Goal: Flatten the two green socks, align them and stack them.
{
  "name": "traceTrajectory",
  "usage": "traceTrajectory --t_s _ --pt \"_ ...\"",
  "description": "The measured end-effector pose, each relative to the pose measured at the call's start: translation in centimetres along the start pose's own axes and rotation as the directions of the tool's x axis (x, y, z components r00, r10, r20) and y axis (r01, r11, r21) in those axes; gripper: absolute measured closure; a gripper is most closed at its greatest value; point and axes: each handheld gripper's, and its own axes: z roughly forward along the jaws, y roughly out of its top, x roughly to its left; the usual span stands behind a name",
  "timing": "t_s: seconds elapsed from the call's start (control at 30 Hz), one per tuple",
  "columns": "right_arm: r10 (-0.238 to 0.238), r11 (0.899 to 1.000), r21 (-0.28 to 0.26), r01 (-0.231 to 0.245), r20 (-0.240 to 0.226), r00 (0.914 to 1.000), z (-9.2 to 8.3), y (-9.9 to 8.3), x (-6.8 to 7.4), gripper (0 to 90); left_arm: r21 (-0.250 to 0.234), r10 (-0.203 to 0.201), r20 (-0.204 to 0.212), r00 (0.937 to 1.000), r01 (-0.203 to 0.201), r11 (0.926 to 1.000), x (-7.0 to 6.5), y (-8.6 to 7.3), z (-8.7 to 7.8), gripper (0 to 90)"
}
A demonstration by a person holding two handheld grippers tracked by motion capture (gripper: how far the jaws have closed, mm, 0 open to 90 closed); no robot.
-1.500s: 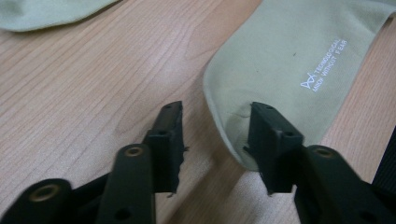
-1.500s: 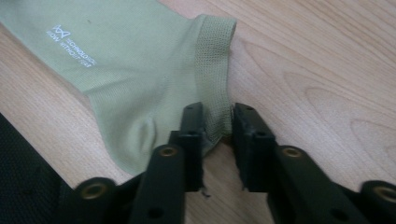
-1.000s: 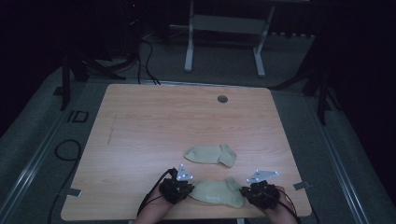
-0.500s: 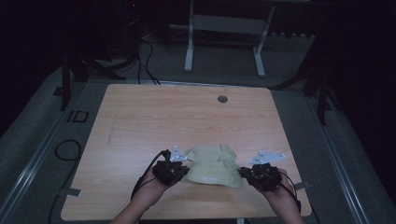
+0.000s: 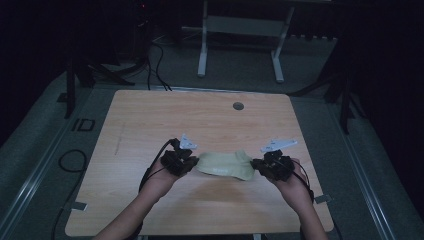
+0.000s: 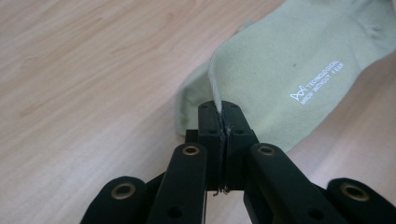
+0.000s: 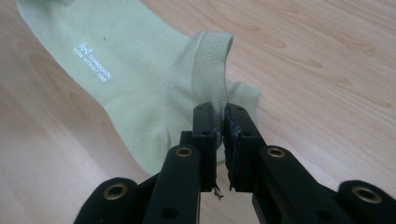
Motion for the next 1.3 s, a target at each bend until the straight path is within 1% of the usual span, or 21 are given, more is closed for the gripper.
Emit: traceTrajectory --t_s 0.07,0.1,0.17,0.23,0.27,0.3,0.33,0.43,0.5,0.53,0.6,0.63,0.67,0.7,0.73,0.77,0.9,0.97,1.03,1.17,1.3 --pt "0.004 1.0 0.002 -0.004 0.0 1.0 0.1 0.2 -0.3 83.3 0.001 -0.006 -0.001 1.0 0.006 1.0 0.2 0.2 0.2 88.0" --pt "0.014 1.0 0.007 -0.014 0.006 0.9999 0.5 0.6 -0.9 83.3 0.003 -0.014 -0.008 0.9999 0.014 0.9999 0.5 0.4 0.9 87.9" --pt "0.016 1.0 0.014 -0.016 0.013 0.9998 0.8 0.8 -1.3 83.2 0.003 -0.02 -0.012 0.9997 0.02 0.9998 0.6 0.6 1.2 87.9" --pt "0.025 0.999 0.024 -0.025 0.022 0.9995 1.3 0.9 -1.8 83.2 0.015 -0.028 -0.013 0.9995 0.028 0.9995 0.9 0.8 2.2 87.9" --pt "0.025 0.999 0.024 -0.025 0.022 0.9995 1.3 0.9 -1.8 83.2 0.015 -0.028 -0.013 0.9995 0.028 0.9995 0.9 0.8 2.2 87.9" --pt "0.032 0.999 0.043 -0.033 0.029 0.9991 2.0 0.9 -2.2 83.2 0.016 -0.037 -0.012 0.9992 0.037 0.9992 1.1 0.8 2.7 87.9" --pt "0.034 0.998 0.046 -0.036 0.027 0.9991 2.1 0.9 -2.3 83.1 0.016 -0.043 -0.01 0.999 0.043 0.9989 1.2 0.7 3.1 87.9" --pt "0.048 0.997 0.062 -0.05 0.022 0.9986 3.2 0.7 -2.8 83.0 0.03 -0.046 -0.022 0.9987 0.047 0.9984 1.3 0.5 4.1 87.8" --pt "0.051 0.996 0.069 -0.052 0.02 0.9985 3.5 0.6 -2.9 83.0 0.03 -0.046 -0.022 0.9987 0.047 0.9984 1.3 0.5 4.1 87.8" --pt "0.065 0.994 0.083 -0.067 0.02 0.9976 4.3 0.3 -3.2 83.0 0.037 -0.062 -0.016 0.998 0.062 0.9974 1.3 0.2 5.0 87.8" --pt "0.07 0.993 0.097 -0.072 0.023 0.9973 4.9 0.0 -3.5 83.1 0.044 -0.065 -0.017 0.9977 0.066 0.9968 1.3 0.1 5.6 87.8" --pt "0.078 0.991 0.103 -0.08 0.02 0.9967 5.2 -0.2 -3.7 83.0 0.047 -0.071 -0.006 0.9975 0.071 0.9964 1.3 0.0 5.9 87.8" --pt "0.078 0.991 0.103 -0.08 0.02 0.9967 5.2 -0.2 -3.7 83.0 0.047 -0.071 -0.006 0.9975 0.071 0.9964 1.3 0.0 5.9 87.8" --pt "0.088 0.988 0.124 -0.091 0.03 0.9957 5.6 -0.5 -3.9 83.0 0.06 -0.063 -0.002 0.998 0.063 0.9962 1.0 -0.2 6.5 87.8" --pt "0.101 0.986 0.131 -0.103 0.025 0.9946 5.8 -0.6 -4.1 83.0 0.067 -0.055 -0.004 0.9985 0.056 0.9962 0.9 -0.3 6.8 87.8" --pt "0.108 0.984 0.139 -0.11 0.023 0.9939 5.9 -0.8 -4.2 83.0 0.068 -0.056 -0.006 0.9984 0.056 0.9961 0.9 -0.3 7.0 87.8" --pt "0.111 0.983 0.142 -0.114 0.024 0.9935 6.1 -1.0 -4.4 83.0 0.071 -0.063 -0.003 0.998 0.063 0.9955 1.0 -0.4 7.4 87.8" --pt "0.116 0.982 0.149 -0.117 0.019 0.9931 6.7 -1.2 -4.5 82.8 0.076 -0.068 -0.003 0.9977 0.068 0.9948 1.2 -0.7 7.9 87.8" --pt "0.122 0.979 0.161 -0.123 0.015 0.9924 7.1 -1.4 -4.5 82.5 0.084 -0.058 -0.004 0.9983 0.058 0.9948 1.2 -0.8 8.1 87.7" --pt "0.13 0.977 0.17 -0.129 0.005 0.9915 7.9 -1.7 -4.6 82.4 0.088 -0.07 -0.012 0.9975 0.071 0.9936 1.8 -1.2 8.7 87.7" --pt "0.138 0.974 0.179 -0.136 0.005 0.9905 8.5 -1.9 -4.7 82.1 0.09 -0.067 -0.019 0.9975 0.069 0.9936 2.0 -1.4 9.0 87.6"
